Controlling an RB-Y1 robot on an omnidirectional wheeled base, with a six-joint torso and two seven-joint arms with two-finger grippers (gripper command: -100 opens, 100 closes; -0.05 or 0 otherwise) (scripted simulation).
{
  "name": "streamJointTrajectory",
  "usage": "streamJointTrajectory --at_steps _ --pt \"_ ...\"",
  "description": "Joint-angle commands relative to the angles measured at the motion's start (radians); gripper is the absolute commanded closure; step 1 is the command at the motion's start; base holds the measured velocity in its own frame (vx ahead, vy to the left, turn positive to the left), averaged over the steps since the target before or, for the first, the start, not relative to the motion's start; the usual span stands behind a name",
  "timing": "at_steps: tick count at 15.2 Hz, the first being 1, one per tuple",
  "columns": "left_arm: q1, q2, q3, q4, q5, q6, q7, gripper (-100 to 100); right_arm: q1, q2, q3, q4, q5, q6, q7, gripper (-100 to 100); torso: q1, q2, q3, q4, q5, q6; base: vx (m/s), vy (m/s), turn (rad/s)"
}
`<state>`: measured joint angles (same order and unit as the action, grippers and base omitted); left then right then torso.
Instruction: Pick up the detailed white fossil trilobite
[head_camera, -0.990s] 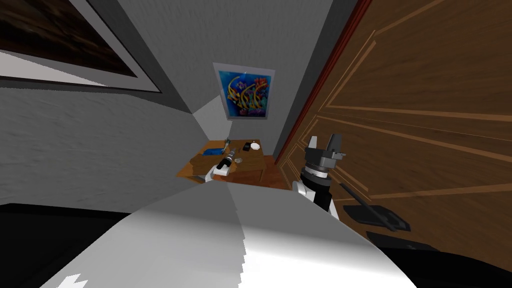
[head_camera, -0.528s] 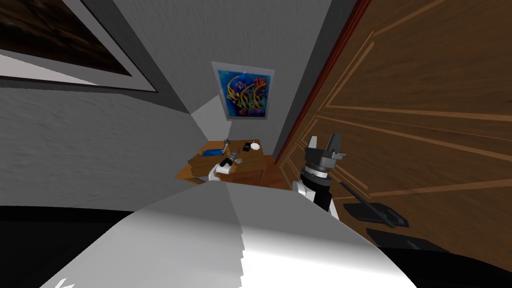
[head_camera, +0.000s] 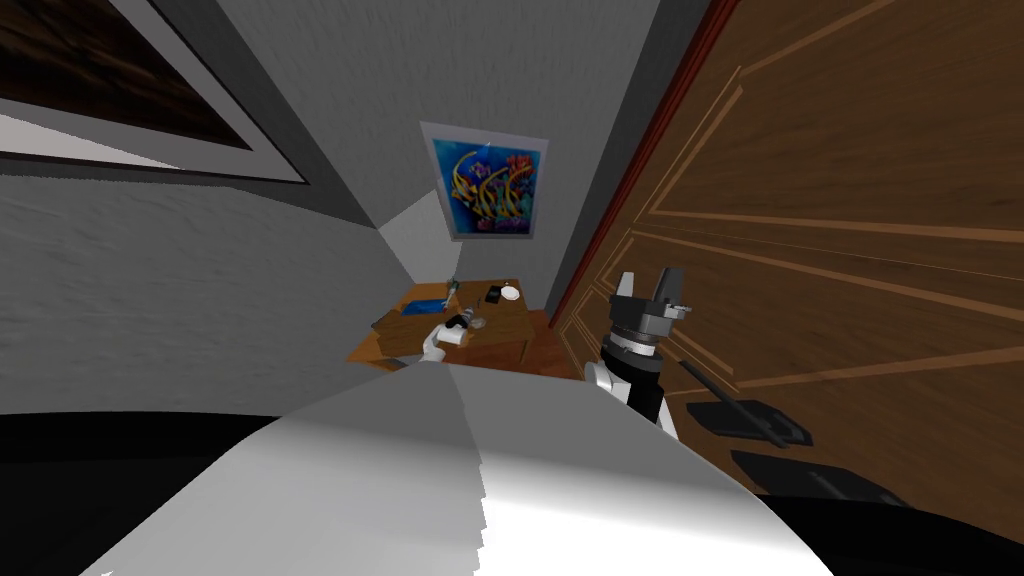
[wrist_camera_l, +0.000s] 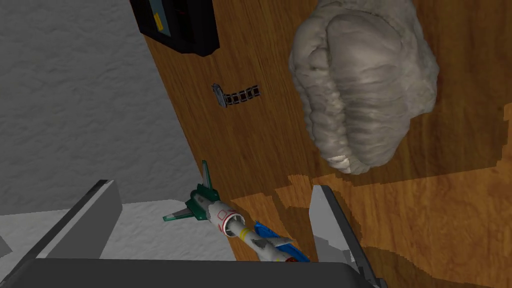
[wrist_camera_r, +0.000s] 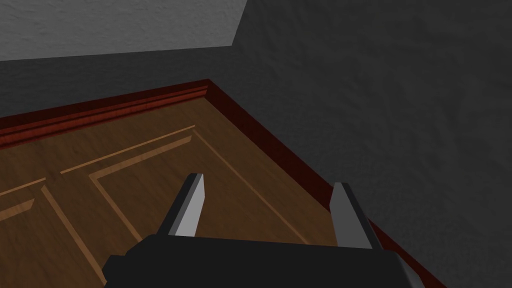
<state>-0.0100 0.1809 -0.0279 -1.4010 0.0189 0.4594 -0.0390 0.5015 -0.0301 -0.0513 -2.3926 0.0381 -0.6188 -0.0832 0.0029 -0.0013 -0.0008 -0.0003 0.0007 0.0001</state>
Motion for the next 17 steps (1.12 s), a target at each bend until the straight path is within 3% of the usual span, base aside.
streamJointTrajectory --at_steps 1,13,14,15,17 --pt "-0.024 -0.004 -0.001 0.049 0.002 0.046 0.004 -100 0.0 0.0 0.0 0.0 0.0 0.0 0.0 0 0.0 0.0 0.0 0.0 0.0 0.0 0.007 0.046 -0.046" --pt "-0.13 -0.014 -0.002 0.216 0.02 0.221 0.021 -100 0.0 0.0 0.0 0.0 0.0 0.0 0.0 0 -0.001 0.0 0.0 0.0 0.0 0.0 0.004 0.033 -0.036" --pt "-0.12 -0.015 -0.002 0.199 0.017 0.209 0.021 -100 0.0 0.0 0.0 0.0 0.0 0.0 0.0 0 -0.001 0.0 0.0 0.0 0.0 0.0 0.002 0.016 -0.013" --pt "-0.123 -0.018 0.0 0.233 0.014 0.182 0.021 -100 0.0 0.0 0.0 0.0 0.0 0.0 0.0 0 -0.001 0.001 0.0 0.0 0.0 0.0 0.027 0.005 -0.014" --pt "-0.124 -0.019 0.001 0.249 0.012 0.167 0.022 -100 0.0 0.0 0.0 0.0 0.0 0.0 0.0 0 -0.002 -0.002 -0.001 0.0 0.0 0.0 0.055 0.003 -0.01"
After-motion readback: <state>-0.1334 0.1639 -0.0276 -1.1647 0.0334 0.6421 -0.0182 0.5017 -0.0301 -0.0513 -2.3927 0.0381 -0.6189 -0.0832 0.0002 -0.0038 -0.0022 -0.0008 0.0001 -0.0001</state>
